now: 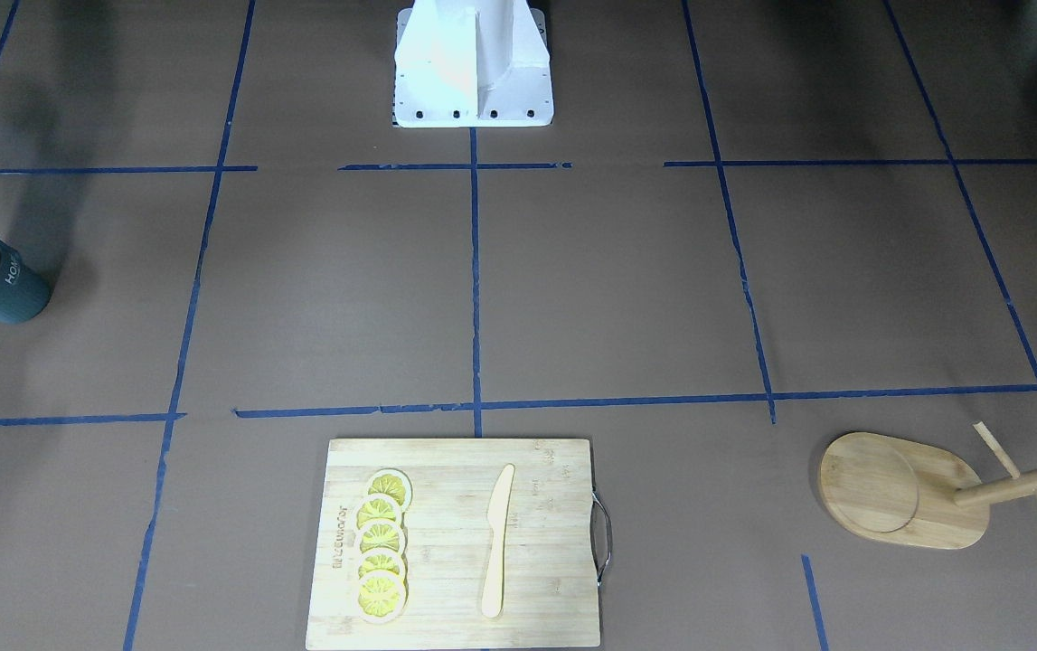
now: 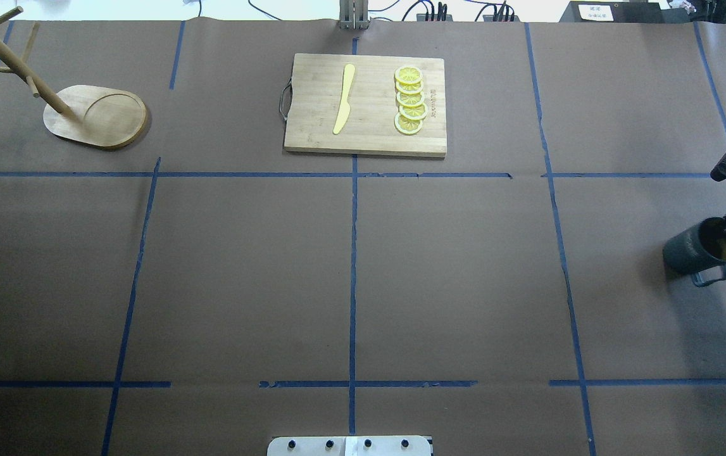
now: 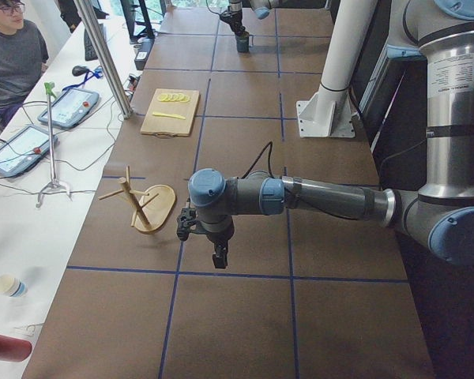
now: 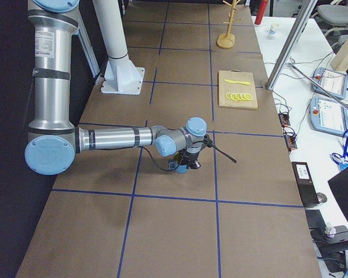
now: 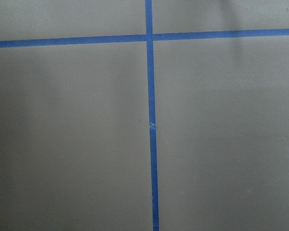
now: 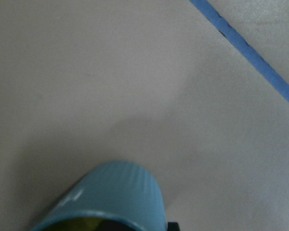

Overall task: Hang cup on storage rack
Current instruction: 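Carry the teal mug with the right gripper toward the table center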

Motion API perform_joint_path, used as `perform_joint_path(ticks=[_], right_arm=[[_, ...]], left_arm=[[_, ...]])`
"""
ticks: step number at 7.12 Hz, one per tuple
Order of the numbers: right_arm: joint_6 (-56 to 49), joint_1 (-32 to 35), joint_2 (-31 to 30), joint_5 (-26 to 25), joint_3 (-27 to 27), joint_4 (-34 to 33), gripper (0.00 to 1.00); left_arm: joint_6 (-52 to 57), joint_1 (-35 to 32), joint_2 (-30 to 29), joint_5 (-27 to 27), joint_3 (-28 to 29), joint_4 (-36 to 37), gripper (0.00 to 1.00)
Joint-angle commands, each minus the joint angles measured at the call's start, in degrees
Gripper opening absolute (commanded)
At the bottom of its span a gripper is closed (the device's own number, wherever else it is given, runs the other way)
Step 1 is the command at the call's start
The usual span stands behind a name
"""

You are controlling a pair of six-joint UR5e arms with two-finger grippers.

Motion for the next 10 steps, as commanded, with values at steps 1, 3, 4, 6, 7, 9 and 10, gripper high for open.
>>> perform_joint_path(ticks=[1,3,4,6,7,9,10], right_arm=[[14.18,0.07,0.41,0.37,2.61,-0.76,0.0],[42.99,-0.01,2.87,1.67,5.33,-0.59,0.0],[55.3,-1.23,4.01,1.95,8.05,-0.85,0.0],[78.69,-8.77,9.25,1.07,10.8,-1.03,0.0],[86.98,-13.59,13.64,-0.41,11.06,-2.94,0.0],[90.31,-21.42,25.93,-7.95,10.71,-14.32,0.0],[91.19,-25.38,30.78,-11.46,10.19,-17.78,0.0]], left_arm=[[-0.07,-0.08,0.0,0.09,-0.56,0.01,1.0],[-0.07,0.01,0.0,-0.09,-0.56,0.01,1.0],[-0.07,0.01,0.0,-0.18,-0.65,0.01,1.0],[-0.07,0.01,0.0,-0.18,-0.74,0.01,1.0],[-0.07,0.01,0.0,-0.26,-0.74,-0.08,1.0],[-0.07,0.01,0.0,-0.27,-0.83,-0.17,1.0],[-0.07,0.01,-0.09,-0.27,-0.83,-0.43,1.0]])
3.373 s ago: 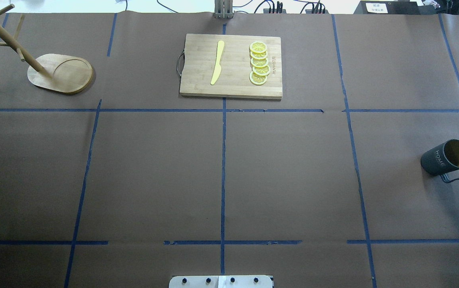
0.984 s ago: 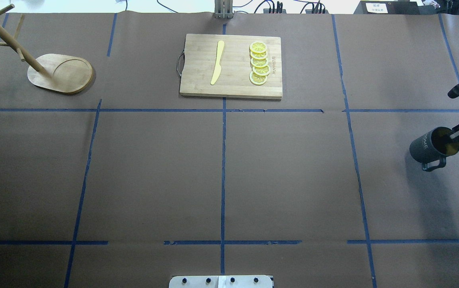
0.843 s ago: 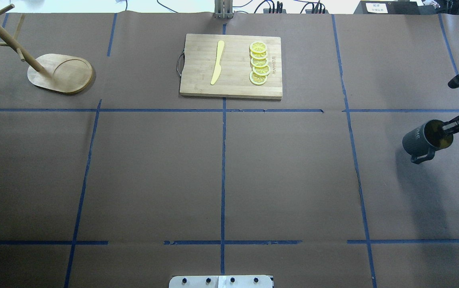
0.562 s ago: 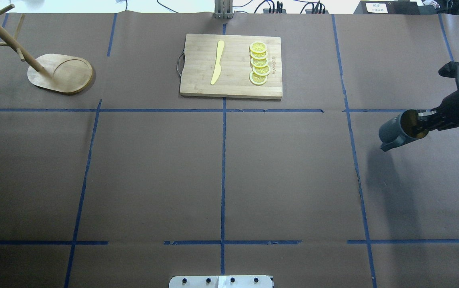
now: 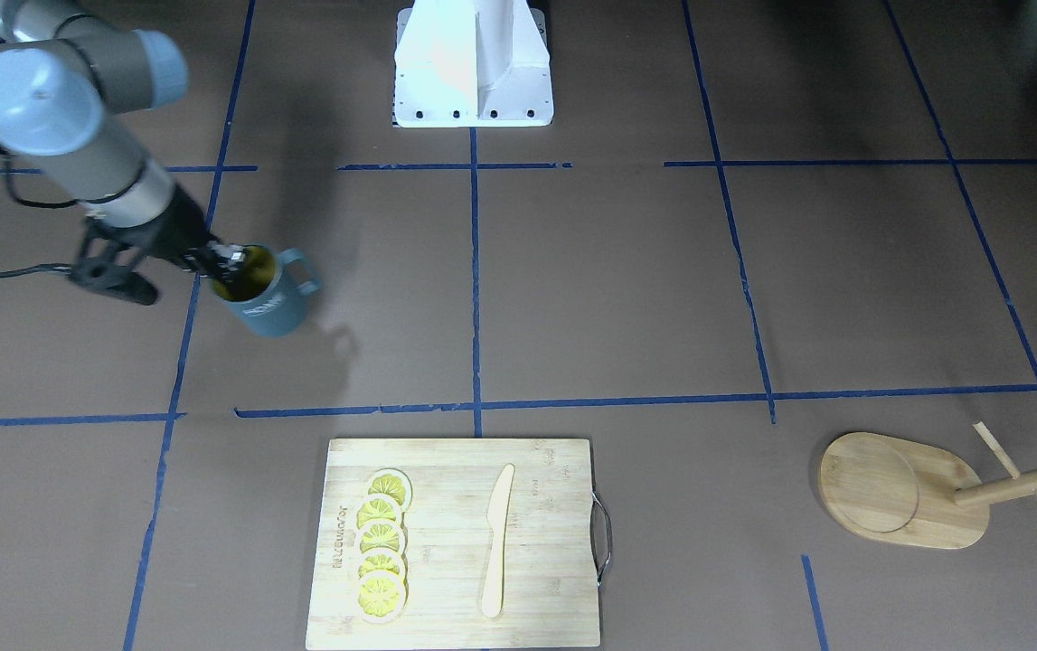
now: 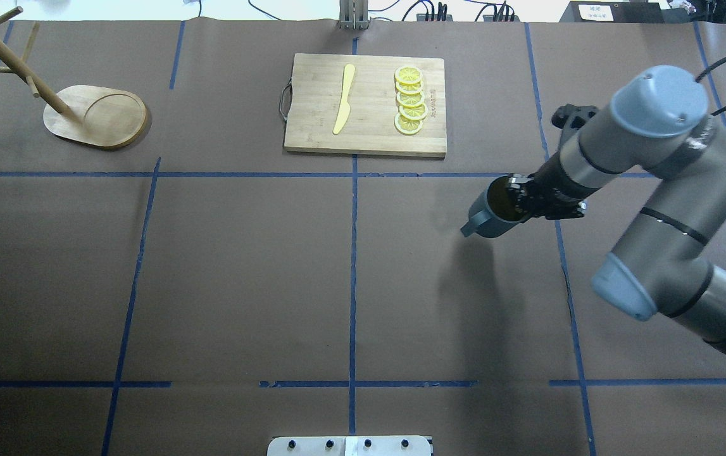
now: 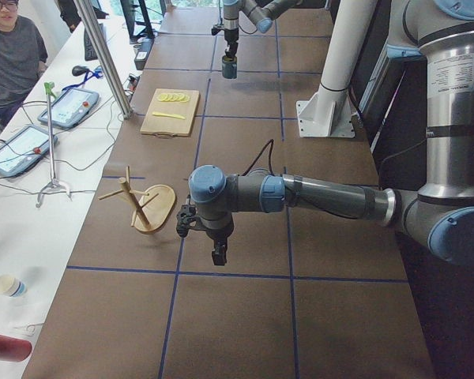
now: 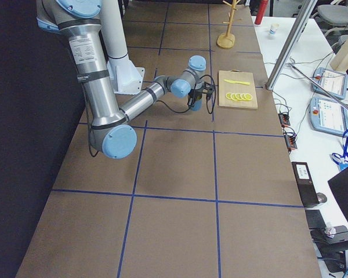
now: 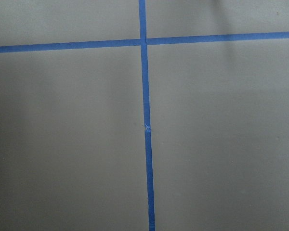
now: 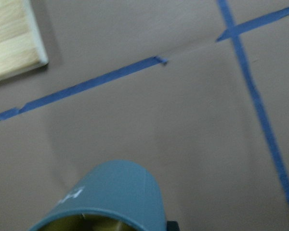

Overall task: Hang cup on storage rack
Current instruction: 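Carry the teal mug with the right gripper toward the table center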

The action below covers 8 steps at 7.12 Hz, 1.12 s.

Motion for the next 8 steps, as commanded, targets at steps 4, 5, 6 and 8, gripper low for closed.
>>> perform_joint_path(ticks=[4,5,6,8], right_arm=[[14.57,-13.53,21.93,-10.09,-13.07,-6.57,0.0],[14.66,-14.06,21.85,-10.17,-13.24,-6.57,0.02],[14.57,-14.33,21.76,-10.09,-13.25,-6.57,0.03],[14.57,-15.2,21.67,-10.43,-13.42,-6.49,0.62]], left_arm=[[0.0,0.09,-0.07,-0.09,0.07,-0.32,1.0],[0.09,0.35,-0.07,-0.09,0.07,-0.32,1.0],[0.09,0.35,-0.07,-0.09,0.07,-0.32,1.0],[0.09,0.35,-0.07,-0.09,0.25,-0.32,1.0]])
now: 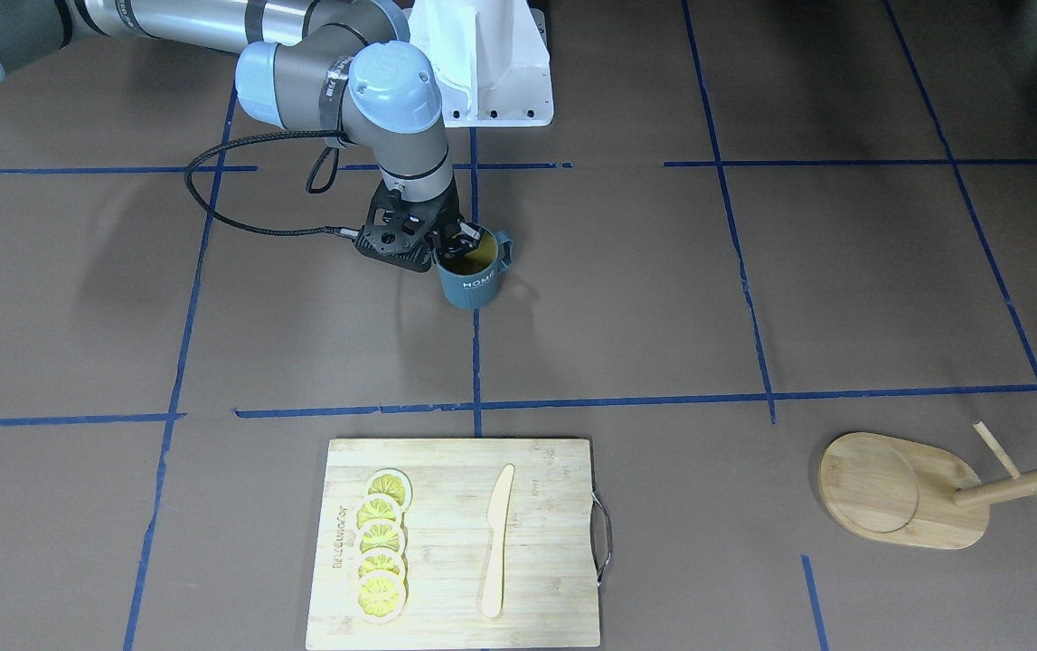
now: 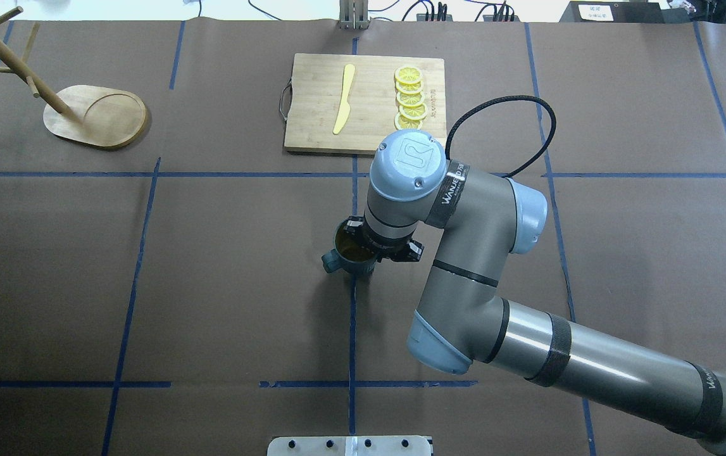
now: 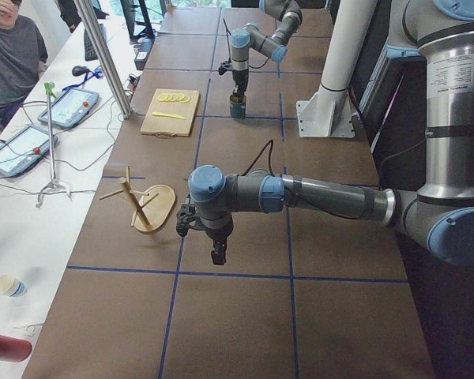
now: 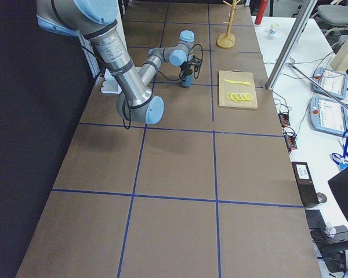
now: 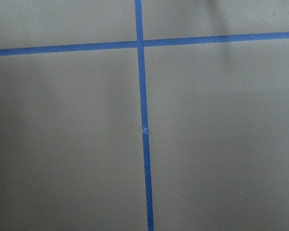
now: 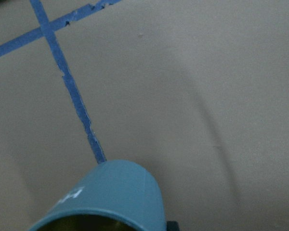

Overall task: Hang cup on storage rack
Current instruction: 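Carry the teal mug with the right gripper toward the table center, then release the mug upright and withdraw the right arm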

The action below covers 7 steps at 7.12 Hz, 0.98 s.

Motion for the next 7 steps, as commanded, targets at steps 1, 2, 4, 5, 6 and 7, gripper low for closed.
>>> perform_joint_path(ticks=[1,2,4,5,6,7], right_arm=[[-0.24,-0.59,0.05,-1.62,-0.26,0.03,1.0],[-0.67,-0.5,0.05,-1.64,0.27,0.03,1.0],[-1.29,3.17,-0.21,-0.15,3.76,-1.1,1.0],[-5.73,5.19,0.13,1.42,6.31,-6.33,1.0],[-11.17,8.78,-0.56,3.35,9.82,-11.6,1.0],[-20.36,13.25,-2.31,7.72,10.55,-14.44,1.0]], left_arm=[[0.0,0.02,0.0,0.0,0.09,-0.09,1.0],[0.0,0.02,0.0,0.0,0.09,-0.09,1.0],[0.0,0.02,0.0,0.0,0.09,-0.09,1.0],[0.0,0.02,0.09,0.0,0.44,0.0,1.0],[0.0,0.02,0.0,0.0,0.53,0.09,1.0],[0.0,0.02,0.0,0.09,0.44,0.0,1.0]])
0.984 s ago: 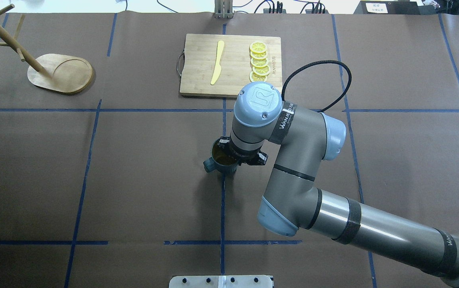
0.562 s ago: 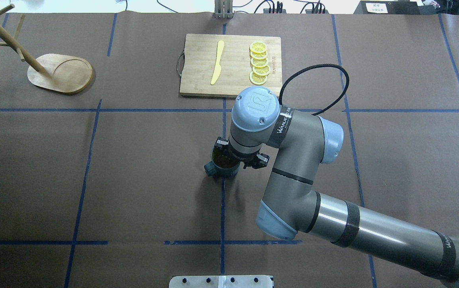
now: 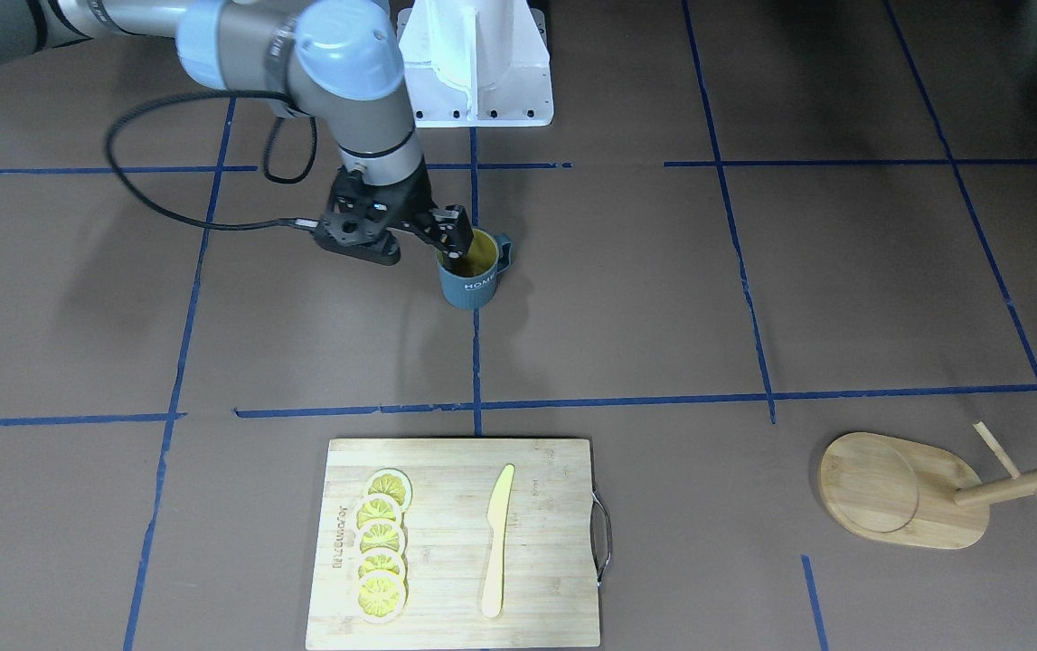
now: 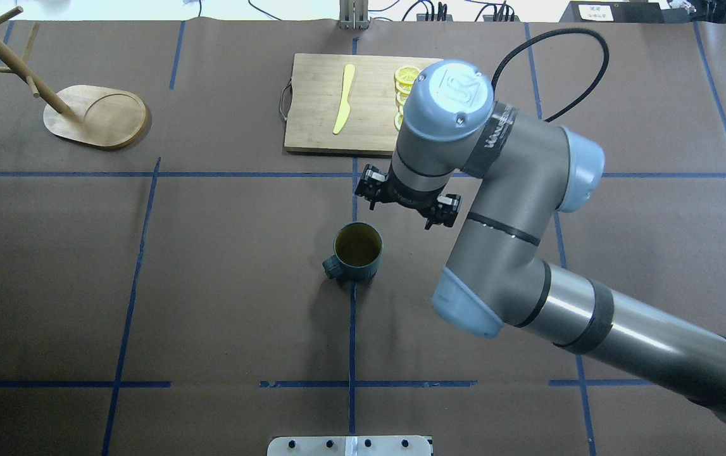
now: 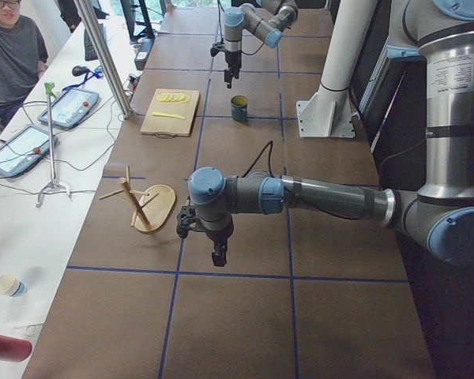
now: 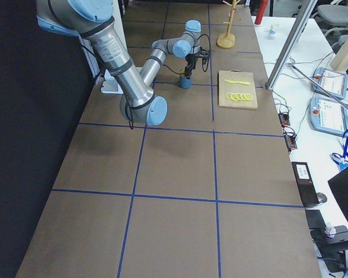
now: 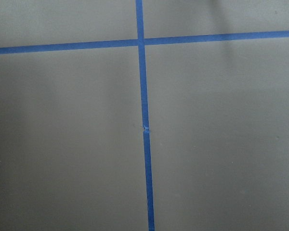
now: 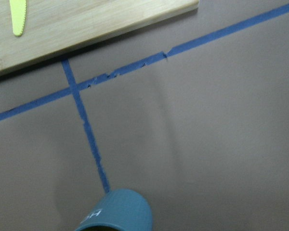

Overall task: Hang cup on storage rack
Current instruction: 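Release the mug upright and withdraw the right arm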

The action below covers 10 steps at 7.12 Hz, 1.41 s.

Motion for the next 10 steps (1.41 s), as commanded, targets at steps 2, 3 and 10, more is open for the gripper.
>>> perform_joint_path(ticks=[2,3,10], right_arm=[[-29.05,14.0,-8.15,8.45,2.07,-4.44,1.0],[-39.06,19.44,-12.45,10.57,2.16,-4.44,1.0],[-95.37,49.25,-42.25,15.51,2.51,-3.74,1.0]], left_arm=[[0.0,1.31,-0.03,0.33,-0.25,-0.2,1.0],[-0.17,2.36,-0.38,0.51,-0.34,-0.29,1.0],[-0.44,2.73,-7.66,0.07,-2.36,-0.55,1.0]])
